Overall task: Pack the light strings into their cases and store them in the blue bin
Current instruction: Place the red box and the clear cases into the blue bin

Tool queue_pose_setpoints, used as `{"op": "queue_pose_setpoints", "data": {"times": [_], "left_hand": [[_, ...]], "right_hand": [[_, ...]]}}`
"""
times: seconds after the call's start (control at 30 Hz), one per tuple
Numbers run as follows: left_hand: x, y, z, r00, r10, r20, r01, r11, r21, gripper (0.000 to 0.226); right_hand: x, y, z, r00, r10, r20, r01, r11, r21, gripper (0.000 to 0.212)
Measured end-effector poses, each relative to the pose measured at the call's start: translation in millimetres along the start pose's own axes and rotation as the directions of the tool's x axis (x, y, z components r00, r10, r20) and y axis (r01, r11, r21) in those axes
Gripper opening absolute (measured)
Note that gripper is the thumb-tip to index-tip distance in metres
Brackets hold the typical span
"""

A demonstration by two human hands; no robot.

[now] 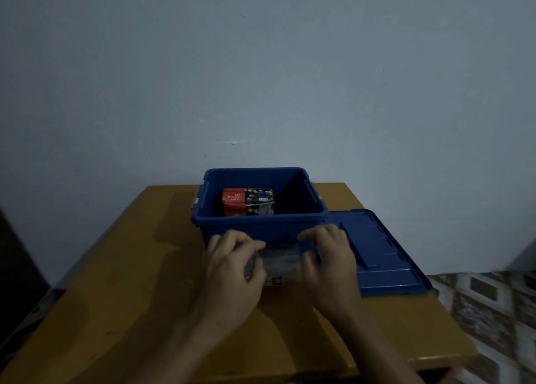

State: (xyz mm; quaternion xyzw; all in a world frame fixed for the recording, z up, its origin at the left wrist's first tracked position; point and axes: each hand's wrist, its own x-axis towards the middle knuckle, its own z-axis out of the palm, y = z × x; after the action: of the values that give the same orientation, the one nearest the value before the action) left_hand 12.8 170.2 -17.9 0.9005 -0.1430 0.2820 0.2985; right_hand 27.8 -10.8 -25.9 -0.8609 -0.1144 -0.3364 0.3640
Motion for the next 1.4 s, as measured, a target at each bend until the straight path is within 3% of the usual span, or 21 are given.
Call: {"op": "queue_pose_setpoints", "data": {"times": [0.17,0.43,0.67,0.77,1.03,1.13,1.3,1.4], "left_hand": [[-21.2,0.9,14.8,0.996,0.042,0.082,-0.058,0.976,0.210,0.024],[-23.5,6.4,22.4,0.997,-0.028,0.075,0.010,0.972,0.235,0.018],[-26.6,13.2,20.9,0.994,-0.019,0.111,-0.008,0.972,0.237,0.008],[-30.8,18.7,18.1,0.983,-0.053,0.176,0.020,0.982,0.185,0.016],[-43.6,18.2,4.1,0.971,-0.184,0.149,0.192,0.980,-0.041,0.008],[-49.5,10.8,-2.3,0.957,-0.262,0.122,0.274,0.957,-0.097,0.012],[-57.2,-7.1,-6.3,0.932,-0.362,0.006,0.354,0.908,-0.223,0.028],[-58.4,-15.2,-4.7,0.861,-0.507,-0.035,0.469,0.820,-0.330,0.036]], "right_hand": [[-26.2,5.6,10.5,0.971,0.128,0.202,-0.119,0.991,-0.057,0.021],[-33.3,5.6,12.7,0.962,0.163,0.220,-0.160,0.987,-0.032,0.010],[-37.7,11.8,5.7,0.961,0.140,0.240,-0.134,0.990,-0.044,0.017],[-42.5,13.1,0.7,0.960,0.137,0.244,-0.134,0.991,-0.030,0.024],[-53.3,-1.3,-2.4,0.935,0.167,0.314,-0.188,0.981,0.038,0.023],[-55.4,-10.1,4.9,0.927,0.174,0.333,-0.207,0.976,0.066,0.022],[-52.4,-29.7,19.9,0.862,0.265,0.431,-0.359,0.921,0.152,0.029],[-48.9,-35.4,32.6,0.867,0.282,0.411,-0.379,0.909,0.175,0.036]]}}
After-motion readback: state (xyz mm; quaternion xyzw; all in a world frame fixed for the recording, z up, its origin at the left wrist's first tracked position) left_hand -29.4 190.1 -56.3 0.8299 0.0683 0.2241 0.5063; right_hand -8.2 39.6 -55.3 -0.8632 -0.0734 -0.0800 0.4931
